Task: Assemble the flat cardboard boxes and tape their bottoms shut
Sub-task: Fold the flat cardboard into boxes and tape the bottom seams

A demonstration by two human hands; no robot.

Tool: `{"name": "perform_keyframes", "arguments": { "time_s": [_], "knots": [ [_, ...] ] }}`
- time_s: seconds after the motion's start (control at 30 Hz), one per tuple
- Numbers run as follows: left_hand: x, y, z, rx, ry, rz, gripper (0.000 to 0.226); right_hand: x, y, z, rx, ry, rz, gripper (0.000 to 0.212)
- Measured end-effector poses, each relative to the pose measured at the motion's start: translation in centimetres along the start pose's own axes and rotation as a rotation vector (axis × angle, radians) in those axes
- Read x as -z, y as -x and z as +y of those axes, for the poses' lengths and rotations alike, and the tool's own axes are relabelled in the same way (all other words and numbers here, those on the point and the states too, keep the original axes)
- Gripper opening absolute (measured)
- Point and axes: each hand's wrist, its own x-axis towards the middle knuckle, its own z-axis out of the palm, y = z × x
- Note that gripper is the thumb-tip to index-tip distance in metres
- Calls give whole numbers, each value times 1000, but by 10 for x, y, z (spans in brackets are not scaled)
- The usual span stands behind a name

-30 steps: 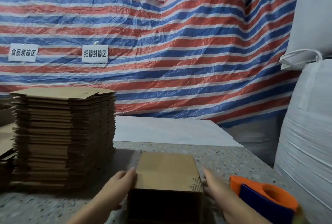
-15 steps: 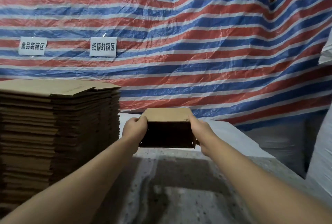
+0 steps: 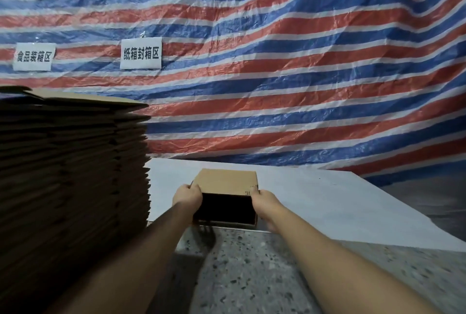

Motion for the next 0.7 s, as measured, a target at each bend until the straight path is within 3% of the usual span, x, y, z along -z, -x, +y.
{"name": "perform_keyframes", "arguments": {
  "time_s": [0.13,0.23,0.3,0.47,0.6,0.7],
  "knots": [
    [-6,-5,0,11,-28,-22,49,2,-1,2,-9,4,2,56],
    [1,14,19,-40,-112,92,50,17,14,-10,-36,16,17,69],
    [9,39,36,-145,-154,163,44,31,30,-20,-30,41,54,70],
    [40,132,89,-564,-232,77,32,71,96,-59,42,91,96,64],
    [99,196,142,-876,-446,156,21,97,161,-97,169,157,116,59],
    [167,231,171,-976,-686,241,19,114,219,-116,240,175,105,58]
  ]
}}
